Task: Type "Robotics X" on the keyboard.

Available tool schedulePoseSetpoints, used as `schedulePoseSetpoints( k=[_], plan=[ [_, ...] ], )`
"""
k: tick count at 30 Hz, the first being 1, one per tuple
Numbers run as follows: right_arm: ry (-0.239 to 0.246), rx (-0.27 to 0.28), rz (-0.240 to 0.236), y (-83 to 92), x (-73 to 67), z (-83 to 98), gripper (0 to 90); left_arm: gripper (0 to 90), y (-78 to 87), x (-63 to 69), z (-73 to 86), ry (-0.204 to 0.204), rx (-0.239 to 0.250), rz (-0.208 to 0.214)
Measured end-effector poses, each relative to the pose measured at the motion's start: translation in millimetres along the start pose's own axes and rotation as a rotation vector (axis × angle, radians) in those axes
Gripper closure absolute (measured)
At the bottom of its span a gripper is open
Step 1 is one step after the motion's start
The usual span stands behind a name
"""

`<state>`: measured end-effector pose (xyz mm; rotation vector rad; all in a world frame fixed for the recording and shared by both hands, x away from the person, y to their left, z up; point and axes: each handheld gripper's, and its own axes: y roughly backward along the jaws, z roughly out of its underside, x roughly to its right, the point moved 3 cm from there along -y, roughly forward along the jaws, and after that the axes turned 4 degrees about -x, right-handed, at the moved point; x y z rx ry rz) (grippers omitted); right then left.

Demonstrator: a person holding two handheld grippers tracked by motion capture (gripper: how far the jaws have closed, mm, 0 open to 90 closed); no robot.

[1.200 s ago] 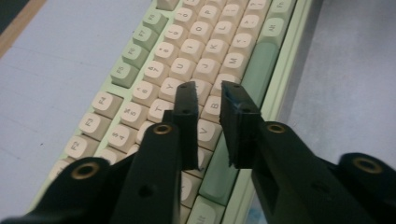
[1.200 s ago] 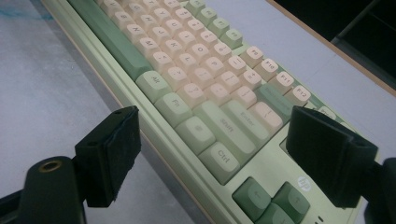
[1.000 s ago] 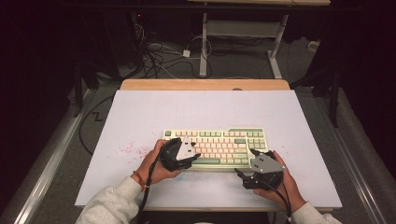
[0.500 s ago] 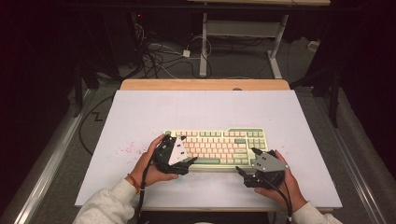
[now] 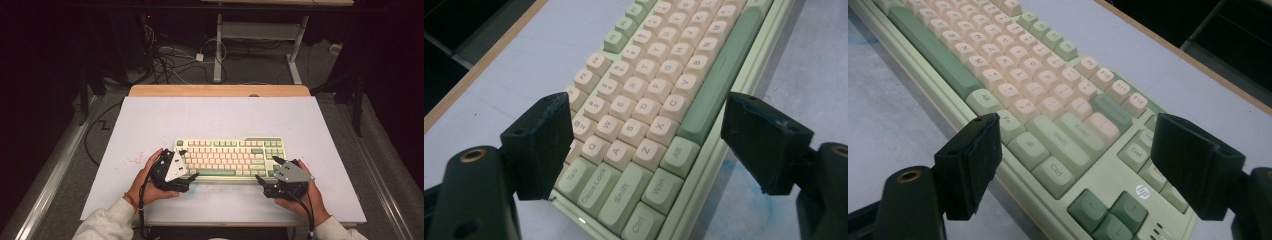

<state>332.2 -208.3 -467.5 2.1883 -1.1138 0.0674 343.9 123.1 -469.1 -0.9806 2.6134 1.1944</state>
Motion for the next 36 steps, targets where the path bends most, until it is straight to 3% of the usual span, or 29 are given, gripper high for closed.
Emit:
schedulePoseSetpoints(
  k=[10,13,15,17,19,27,36],
  plan=[
    [-0.005,0.007,0.01,1.8,2.2,-0.5,23.7,19.8,6.5,-2.2,16.3,0.03,-0.006,-0.021],
    [-0.014,0.024,0.005,4.9,4.1,-0.5,32.0,19.8,7.4,-2.9,22.9,0.04,-0.022,-0.032],
    [-0.013,0.012,0.028,5.8,6.1,-0.5,35.5,19.8,8.3,-3.5,26.8,0.045,-0.032,-0.031],
    [-0.03,0.016,-0.002,6.8,8.7,0.0,41.2,19.8,9.6,-4.1,30.8,0.054,-0.038,-0.035],
    [-0.036,0.009,0.004,7.7,10.4,0.0,47.7,19.8,11.5,-5.0,34.2,0.065,-0.038,-0.038],
    [-0.024,-0.02,-0.045,6.8,14.6,-0.5,73.0,19.8,15.8,-8.0,46.8,0.089,-0.061,-0.041],
    [-0.035,-0.032,-0.072,1.9,24.7,-5.3,86.1,19.7,17.6,-9.7,54.5,0.102,-0.085,-0.053]
  ],
)
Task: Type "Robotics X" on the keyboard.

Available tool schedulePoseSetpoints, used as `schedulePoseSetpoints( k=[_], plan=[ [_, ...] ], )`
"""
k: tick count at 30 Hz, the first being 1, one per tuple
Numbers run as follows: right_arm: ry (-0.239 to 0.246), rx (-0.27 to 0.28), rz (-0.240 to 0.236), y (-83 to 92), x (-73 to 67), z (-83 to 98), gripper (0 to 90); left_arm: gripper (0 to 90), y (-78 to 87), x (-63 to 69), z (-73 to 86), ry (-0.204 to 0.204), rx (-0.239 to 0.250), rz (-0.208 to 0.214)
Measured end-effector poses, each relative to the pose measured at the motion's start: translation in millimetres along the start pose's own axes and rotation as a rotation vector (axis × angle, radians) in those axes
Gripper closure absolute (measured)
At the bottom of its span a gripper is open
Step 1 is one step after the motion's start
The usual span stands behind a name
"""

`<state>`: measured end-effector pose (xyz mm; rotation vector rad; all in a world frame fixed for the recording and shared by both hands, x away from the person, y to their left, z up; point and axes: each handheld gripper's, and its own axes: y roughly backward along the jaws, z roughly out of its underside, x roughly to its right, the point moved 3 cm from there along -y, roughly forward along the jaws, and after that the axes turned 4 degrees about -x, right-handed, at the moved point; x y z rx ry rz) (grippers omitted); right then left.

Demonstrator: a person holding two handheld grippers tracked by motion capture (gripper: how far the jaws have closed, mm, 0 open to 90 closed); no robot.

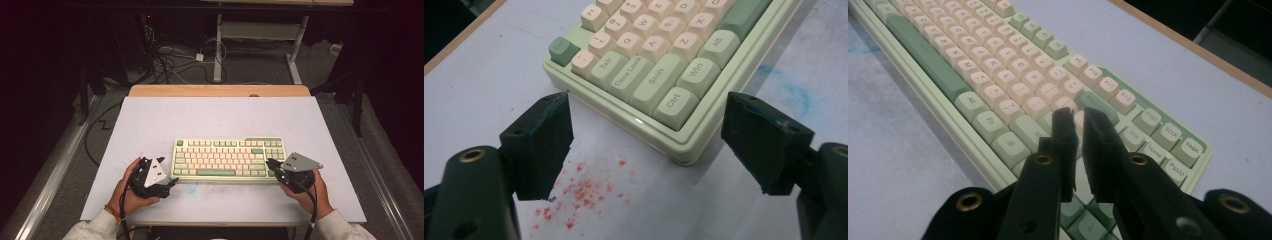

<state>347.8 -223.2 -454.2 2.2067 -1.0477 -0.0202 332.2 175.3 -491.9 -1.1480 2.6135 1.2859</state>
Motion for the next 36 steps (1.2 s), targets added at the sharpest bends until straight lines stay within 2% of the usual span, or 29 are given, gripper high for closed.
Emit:
schedulePoseSetpoints(
  k=[3,9,16,26,36],
  plan=[
    [0.004,-0.007,-0.007,-2.4,2.6,-3.1,90.0,19.7,-0.4,-0.1,1.5,0.001,-0.008,0.0],
    [-0.01,-0.013,-0.027,-6.8,10.0,-10.6,90.0,19.8,-2.5,0.1,1.4,0.004,-0.015,0.012],
    [-0.001,-0.03,-0.036,-15.6,15.1,-19.6,90.0,19.8,-4.0,0.2,1.4,0.0,-0.022,0.02],
    [0.027,-0.071,-0.079,-33.6,8.9,-27.8,90.0,19.8,-6.3,-0.8,1.9,-0.004,-0.033,0.029],
    [0.046,-0.12,-0.116,-42.7,-2.1,-19.8,90.0,20.2,-8.4,2.0,1.5,-0.022,-0.049,0.031]
  ],
)
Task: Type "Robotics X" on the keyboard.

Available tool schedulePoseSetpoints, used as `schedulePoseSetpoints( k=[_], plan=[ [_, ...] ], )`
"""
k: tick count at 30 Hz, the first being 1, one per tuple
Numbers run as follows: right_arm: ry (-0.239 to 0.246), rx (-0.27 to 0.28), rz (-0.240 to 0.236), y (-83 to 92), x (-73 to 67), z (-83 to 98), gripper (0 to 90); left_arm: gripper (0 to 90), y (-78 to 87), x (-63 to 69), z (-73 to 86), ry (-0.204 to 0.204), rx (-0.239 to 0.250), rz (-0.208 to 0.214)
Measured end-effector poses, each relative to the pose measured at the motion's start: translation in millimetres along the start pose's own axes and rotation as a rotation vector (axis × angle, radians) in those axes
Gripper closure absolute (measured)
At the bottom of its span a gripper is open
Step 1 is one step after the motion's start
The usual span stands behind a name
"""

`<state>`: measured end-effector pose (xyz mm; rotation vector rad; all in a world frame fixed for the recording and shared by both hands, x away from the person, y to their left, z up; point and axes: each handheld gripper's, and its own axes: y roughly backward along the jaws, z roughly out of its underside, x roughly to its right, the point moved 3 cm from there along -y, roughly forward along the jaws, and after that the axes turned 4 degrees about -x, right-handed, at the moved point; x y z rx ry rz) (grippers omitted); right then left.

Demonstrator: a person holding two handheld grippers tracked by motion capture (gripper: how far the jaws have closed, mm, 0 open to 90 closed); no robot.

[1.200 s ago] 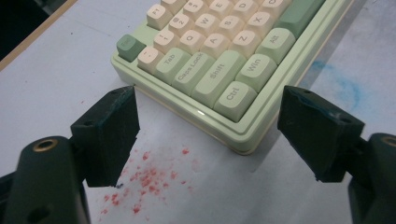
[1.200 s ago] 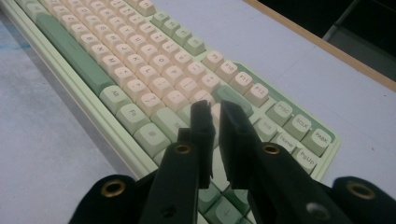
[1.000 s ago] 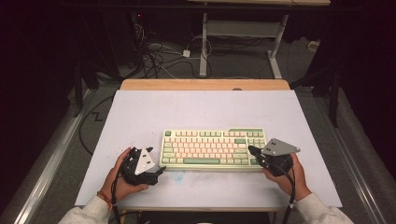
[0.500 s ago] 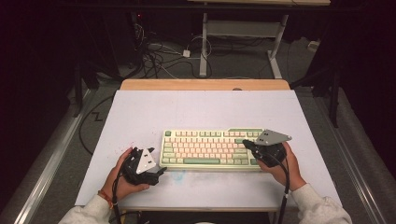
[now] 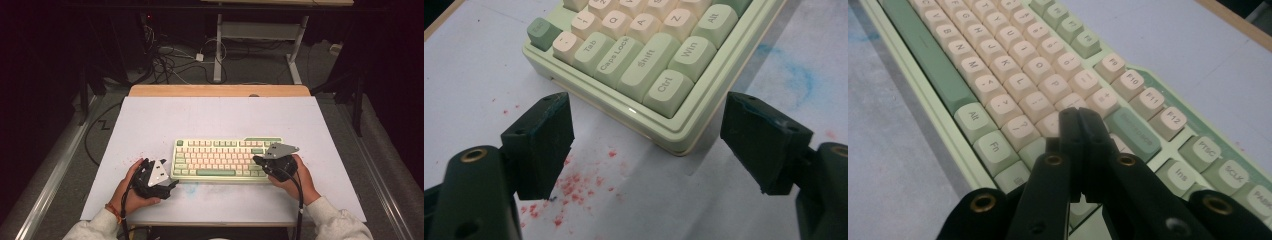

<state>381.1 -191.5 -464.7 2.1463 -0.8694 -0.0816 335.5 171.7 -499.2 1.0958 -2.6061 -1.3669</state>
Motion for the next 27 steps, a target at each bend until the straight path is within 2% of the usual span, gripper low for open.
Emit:
schedulePoseSetpoints(
  k=[7,14,19,22,27],
  plan=[
    [0.005,-0.031,-0.011,-5.1,-3.5,7.5,90.0,20.2,0.4,-0.3,0.1,-0.002,-0.001,-0.005],
    [0.0,-0.035,-0.009,-4.7,-2.3,10.9,90.0,20.2,1.1,-0.3,0.2,0.0,0.001,-0.002],
    [0.0,-0.045,-0.009,-6.0,-2.3,13.8,90.0,21.7,3.8,-0.3,-1.2,0.01,0.027,-0.004],
    [-0.001,-0.042,-0.011,-5.6,-2.2,14.5,90.0,21.9,5.5,-0.9,-2.0,0.035,0.051,0.021],
    [-0.004,-0.039,-0.009,-5.4,-2.7,15.3,90.0,39.8,10.3,-2.3,-5.3,0.054,0.077,0.039]
  ],
)
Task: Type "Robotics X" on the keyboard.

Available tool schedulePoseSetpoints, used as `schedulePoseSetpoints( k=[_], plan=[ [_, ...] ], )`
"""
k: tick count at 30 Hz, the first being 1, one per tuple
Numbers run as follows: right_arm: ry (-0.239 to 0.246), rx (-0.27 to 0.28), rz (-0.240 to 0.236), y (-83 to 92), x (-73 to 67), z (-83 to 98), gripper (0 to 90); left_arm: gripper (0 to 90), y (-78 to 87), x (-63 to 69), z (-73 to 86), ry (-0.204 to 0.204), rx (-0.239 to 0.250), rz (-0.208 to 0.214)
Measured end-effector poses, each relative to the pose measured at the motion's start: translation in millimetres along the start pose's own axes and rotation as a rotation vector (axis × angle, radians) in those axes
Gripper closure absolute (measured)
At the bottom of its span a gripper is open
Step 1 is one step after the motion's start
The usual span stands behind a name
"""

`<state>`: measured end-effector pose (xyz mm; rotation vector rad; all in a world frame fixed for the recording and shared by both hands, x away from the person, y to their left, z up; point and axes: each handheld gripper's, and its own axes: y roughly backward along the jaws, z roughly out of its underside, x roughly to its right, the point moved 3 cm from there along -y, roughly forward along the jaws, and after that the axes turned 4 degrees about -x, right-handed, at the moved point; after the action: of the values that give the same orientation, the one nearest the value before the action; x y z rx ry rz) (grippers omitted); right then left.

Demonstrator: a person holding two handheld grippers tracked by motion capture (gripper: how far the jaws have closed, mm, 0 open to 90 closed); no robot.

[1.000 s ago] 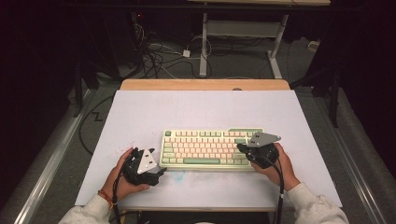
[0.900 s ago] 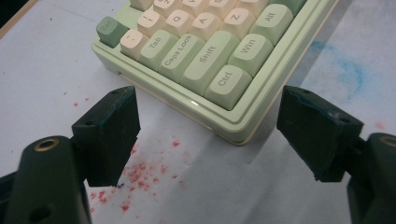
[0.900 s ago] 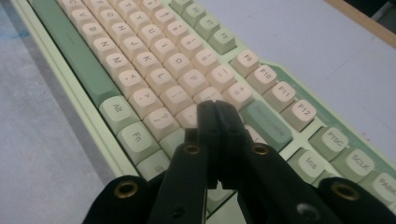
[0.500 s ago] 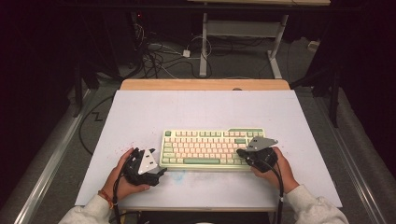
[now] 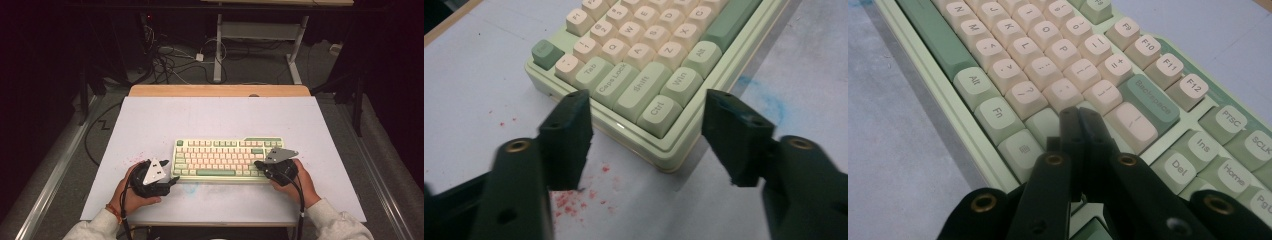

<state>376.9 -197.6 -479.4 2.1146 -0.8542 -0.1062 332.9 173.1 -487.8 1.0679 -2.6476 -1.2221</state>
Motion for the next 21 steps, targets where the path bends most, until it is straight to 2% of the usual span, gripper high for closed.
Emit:
schedulePoseSetpoints(
  k=[3,6,9,12,19,21],
  plan=[
    [0.0,0.003,0.001,-0.1,-0.2,0.4,90.0,53.2,2.3,-1.9,-0.5,0.021,0.009,0.035],
    [0.001,0.006,0.001,-0.2,-0.2,0.9,90.0,68.1,4.6,-6.0,-0.1,0.047,0.005,0.054],
    [0.002,0.008,0.004,-0.3,-0.5,1.1,90.0,78.1,5.6,-9.2,1.1,0.069,-0.009,0.063],
    [0.003,0.008,0.006,-0.8,-0.9,0.5,90.0,85.5,5.8,-9.8,2.4,0.058,-0.029,0.061],
    [0.001,0.013,0.006,-1.3,-1.2,0.7,90.0,88.0,4.9,-8.9,1.3,0.052,-0.054,0.069],
    [0.003,0.015,0.004,-1.5,-0.9,0.6,90.0,88.0,4.3,-8.7,0.8,0.059,-0.056,0.084]
  ],
)
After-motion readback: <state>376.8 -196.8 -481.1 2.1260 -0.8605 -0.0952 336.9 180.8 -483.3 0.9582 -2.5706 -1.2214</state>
